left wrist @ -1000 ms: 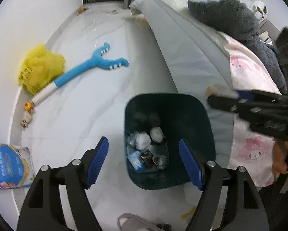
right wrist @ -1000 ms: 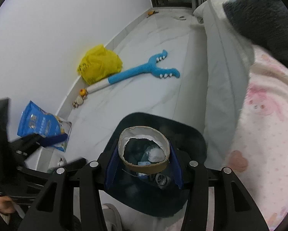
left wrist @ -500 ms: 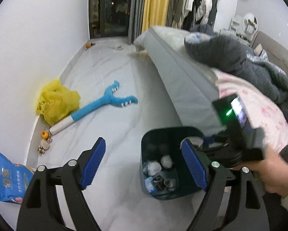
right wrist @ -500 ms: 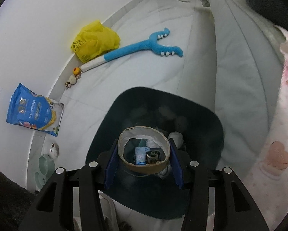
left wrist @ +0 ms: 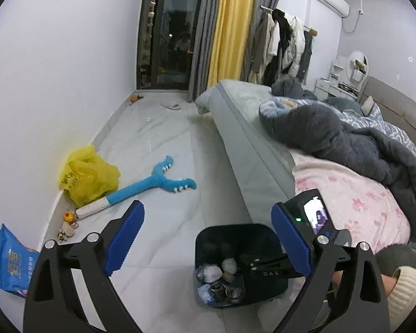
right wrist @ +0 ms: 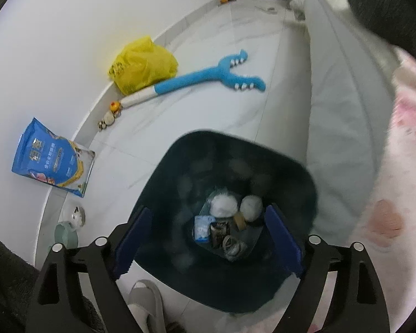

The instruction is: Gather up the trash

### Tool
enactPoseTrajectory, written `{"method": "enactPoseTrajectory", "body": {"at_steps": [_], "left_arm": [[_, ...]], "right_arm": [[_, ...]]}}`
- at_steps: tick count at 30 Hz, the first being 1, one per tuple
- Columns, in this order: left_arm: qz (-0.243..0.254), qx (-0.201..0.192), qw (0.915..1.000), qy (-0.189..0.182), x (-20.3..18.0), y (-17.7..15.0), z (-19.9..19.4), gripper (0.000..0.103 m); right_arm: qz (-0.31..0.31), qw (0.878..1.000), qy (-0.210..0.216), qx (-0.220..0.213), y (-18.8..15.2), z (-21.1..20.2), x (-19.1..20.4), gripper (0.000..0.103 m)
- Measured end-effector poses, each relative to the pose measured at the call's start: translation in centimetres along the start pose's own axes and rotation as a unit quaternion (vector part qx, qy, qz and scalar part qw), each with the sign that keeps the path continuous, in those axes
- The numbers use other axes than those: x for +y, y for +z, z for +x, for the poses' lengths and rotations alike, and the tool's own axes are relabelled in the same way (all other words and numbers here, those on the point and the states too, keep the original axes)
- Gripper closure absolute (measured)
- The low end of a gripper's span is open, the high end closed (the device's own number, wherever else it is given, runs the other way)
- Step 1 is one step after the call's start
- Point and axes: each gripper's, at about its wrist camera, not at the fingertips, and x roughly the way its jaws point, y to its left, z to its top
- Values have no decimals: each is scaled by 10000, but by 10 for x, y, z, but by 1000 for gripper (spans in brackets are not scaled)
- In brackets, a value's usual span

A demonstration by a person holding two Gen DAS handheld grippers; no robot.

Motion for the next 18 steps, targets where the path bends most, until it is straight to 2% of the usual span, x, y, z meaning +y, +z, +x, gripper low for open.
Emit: {"method": "enactPoseTrajectory", "body": {"at_steps": [8, 13, 18], "left_arm": [[-43, -310, 9994, -149, -28, 11, -21, 4], [354, -277, 9988, -174, -61, 5, -27, 4], [555, -438, 9974, -129, -93, 0, -36, 3]], "right_arm": [[52, 9929, -217, -1169, -4, -84, -16, 5], [92, 9807, -514, -1884, -28, -146, -32, 4], [217, 9703, -749, -2290, -60, -201, -56, 3]]}}
